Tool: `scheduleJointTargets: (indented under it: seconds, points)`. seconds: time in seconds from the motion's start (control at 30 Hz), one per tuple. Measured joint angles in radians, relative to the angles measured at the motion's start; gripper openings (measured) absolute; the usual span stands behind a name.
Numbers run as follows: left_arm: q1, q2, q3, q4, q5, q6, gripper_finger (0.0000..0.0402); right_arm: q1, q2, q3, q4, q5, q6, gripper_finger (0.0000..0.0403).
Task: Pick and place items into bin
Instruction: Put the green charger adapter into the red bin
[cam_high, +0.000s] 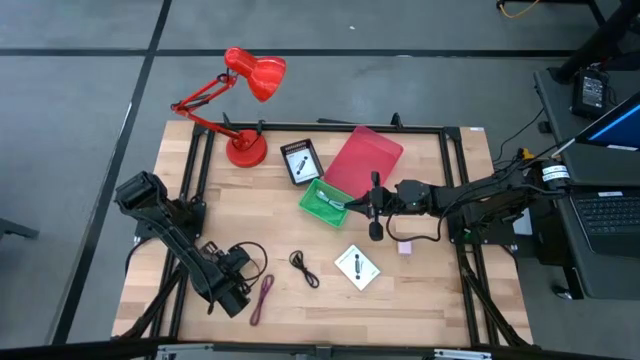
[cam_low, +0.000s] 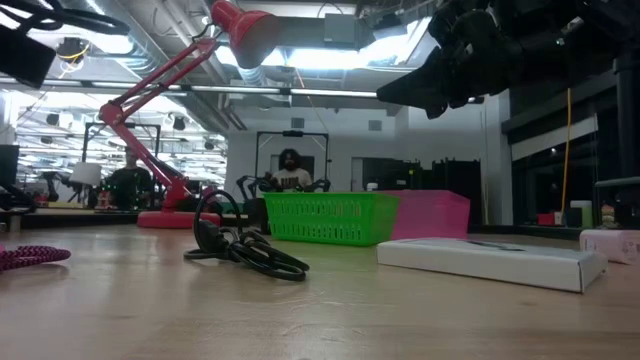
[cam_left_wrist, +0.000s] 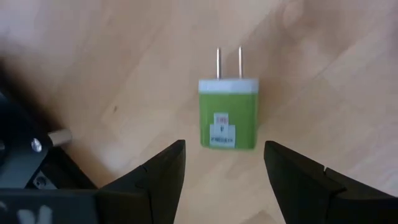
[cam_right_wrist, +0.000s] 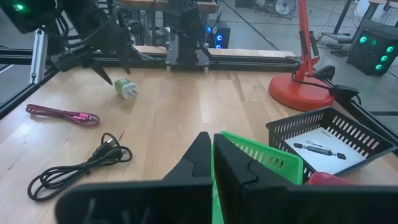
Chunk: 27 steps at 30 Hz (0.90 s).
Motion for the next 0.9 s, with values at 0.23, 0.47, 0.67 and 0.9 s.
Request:
scheduleJointTargets:
  seconds: [0.23, 0.47, 0.67, 0.9]
  points:
    - [0.001, 0.0, 0.0, 0.006, -0.009, -0.016, 0.0212, 0.01, 0.0, 0.0, 0.001, 0.0, -0.002, 0.0]
    - [0.001, 0.0, 0.0, 0.008, -0.035, -0.015, 0.0212, 0.018, 0.0, 0.0, 0.017, 0.0, -0.005, 0.0]
    - [0.002, 0.0, 0.0, 0.008, -0.036, -0.011, 0.0212, 0.018, 0.0, 0.0, 0.016, 0.0, -0.003, 0.0]
    - [0.025, -0.01, -0.067, 0.117, 0.0, 0.018, 0.0212, 0.018, 0.0, 0.0, 0.016, 0.0, -0.003, 0.0]
